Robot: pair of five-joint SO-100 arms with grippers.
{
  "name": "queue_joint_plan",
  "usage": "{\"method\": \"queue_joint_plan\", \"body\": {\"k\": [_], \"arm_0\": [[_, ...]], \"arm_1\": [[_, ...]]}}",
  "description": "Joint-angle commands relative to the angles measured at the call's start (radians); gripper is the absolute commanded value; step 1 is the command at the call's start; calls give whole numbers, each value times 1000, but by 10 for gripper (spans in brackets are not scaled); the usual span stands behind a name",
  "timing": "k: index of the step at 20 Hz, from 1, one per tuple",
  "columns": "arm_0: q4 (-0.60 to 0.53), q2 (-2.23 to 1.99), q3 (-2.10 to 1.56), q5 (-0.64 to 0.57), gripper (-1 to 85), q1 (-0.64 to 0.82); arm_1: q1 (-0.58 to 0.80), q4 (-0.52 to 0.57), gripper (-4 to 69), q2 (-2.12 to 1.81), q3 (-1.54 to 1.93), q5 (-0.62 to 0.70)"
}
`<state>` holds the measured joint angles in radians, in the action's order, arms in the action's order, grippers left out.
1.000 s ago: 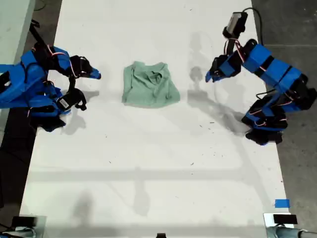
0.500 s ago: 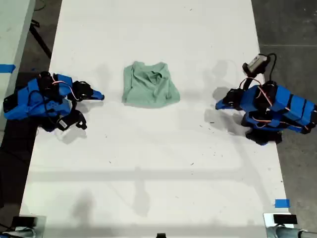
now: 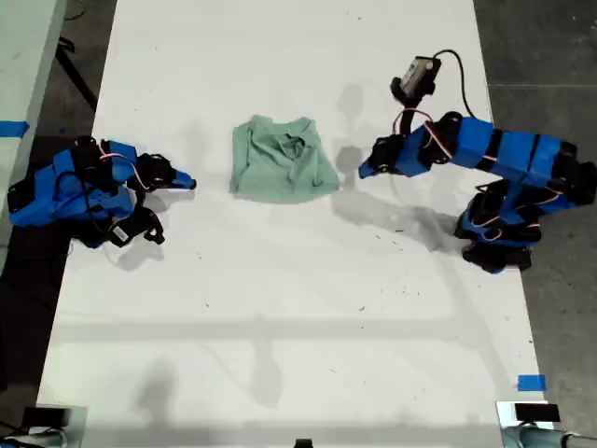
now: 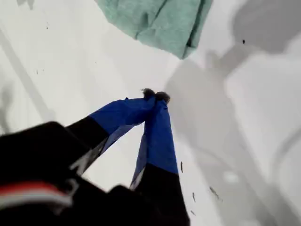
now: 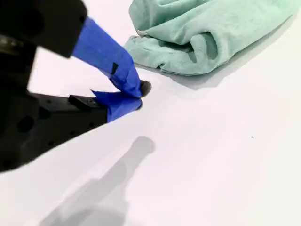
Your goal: Fold t-shirt
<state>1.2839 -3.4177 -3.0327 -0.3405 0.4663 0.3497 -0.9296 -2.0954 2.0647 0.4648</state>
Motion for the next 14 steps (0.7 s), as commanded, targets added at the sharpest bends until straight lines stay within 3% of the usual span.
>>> {"method": "queue_joint_plan", "body": {"k": [1,14], "arm_0": [[6,-5,3,11,0,0],[6,-5,2,3,0,8]], "arm_1": [[-12,48,-11,224,-308,71],[-38,-3,-12,907,-963,184]]}}
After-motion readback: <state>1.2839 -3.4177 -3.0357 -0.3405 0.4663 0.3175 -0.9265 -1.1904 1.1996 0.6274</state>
